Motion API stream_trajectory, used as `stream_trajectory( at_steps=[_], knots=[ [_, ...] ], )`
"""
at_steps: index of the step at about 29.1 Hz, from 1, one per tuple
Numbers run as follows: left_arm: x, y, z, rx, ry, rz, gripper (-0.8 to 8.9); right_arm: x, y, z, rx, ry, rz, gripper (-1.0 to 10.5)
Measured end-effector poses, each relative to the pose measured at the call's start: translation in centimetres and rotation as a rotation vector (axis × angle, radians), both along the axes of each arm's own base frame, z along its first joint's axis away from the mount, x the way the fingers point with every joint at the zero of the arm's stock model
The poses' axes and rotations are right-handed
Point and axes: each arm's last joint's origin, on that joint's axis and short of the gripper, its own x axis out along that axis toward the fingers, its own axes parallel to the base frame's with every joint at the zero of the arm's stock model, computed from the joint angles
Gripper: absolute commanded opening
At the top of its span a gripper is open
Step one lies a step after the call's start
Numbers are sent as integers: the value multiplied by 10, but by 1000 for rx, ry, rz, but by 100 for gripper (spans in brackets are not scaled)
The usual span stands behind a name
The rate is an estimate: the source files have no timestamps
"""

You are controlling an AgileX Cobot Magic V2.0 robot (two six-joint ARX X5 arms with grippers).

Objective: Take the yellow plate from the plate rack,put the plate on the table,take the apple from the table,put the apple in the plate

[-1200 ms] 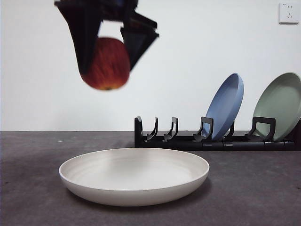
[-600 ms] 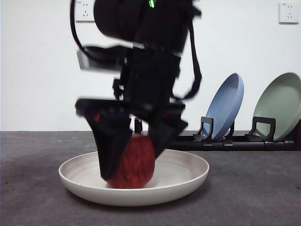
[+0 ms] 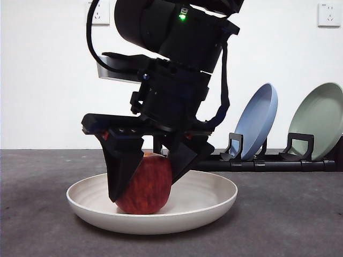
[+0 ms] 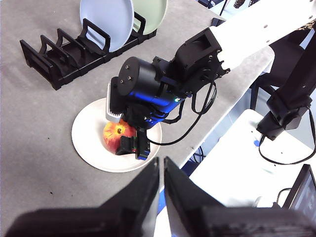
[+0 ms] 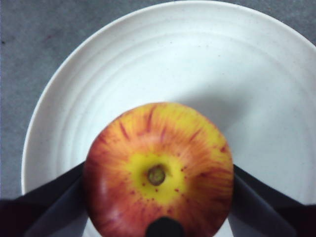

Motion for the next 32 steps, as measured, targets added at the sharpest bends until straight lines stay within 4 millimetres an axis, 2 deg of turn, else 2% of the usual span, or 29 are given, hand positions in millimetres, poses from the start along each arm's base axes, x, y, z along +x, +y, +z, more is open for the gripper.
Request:
stream_trajectory(
  at_steps=[3, 9, 14, 17, 20, 28, 29, 30, 32],
  knots=[
    [0, 0, 0, 0, 0, 0, 18, 0, 0, 0, 0, 0, 0, 576],
    [0, 0, 0, 0, 0, 0, 18, -3, -4, -11, -45, 32, 1, 577],
    [0, 0, 0, 1, 0, 0, 18, -6, -9, 1, -36, 26, -1, 577],
    [0, 0, 0, 1, 0, 0, 18, -11, -15, 26, 17, -13, -2, 577],
    [0, 0, 0, 1, 0, 0, 18, -20, -28, 61, 81, -60, -2, 577],
    [0, 0, 0, 1, 0, 0, 19, -62, -86, 132, 143, -112, -11, 557],
    [0, 0, 0, 1, 0, 0, 19, -67, -94, 139, 159, -125, -17, 526],
    [0, -1, 0, 3, 1, 0, 19, -74, -103, 148, 180, -138, -26, 442],
    [1, -3, 0, 8, 3, 0, 19, -87, -121, 161, 216, -155, -41, 183]
  ],
)
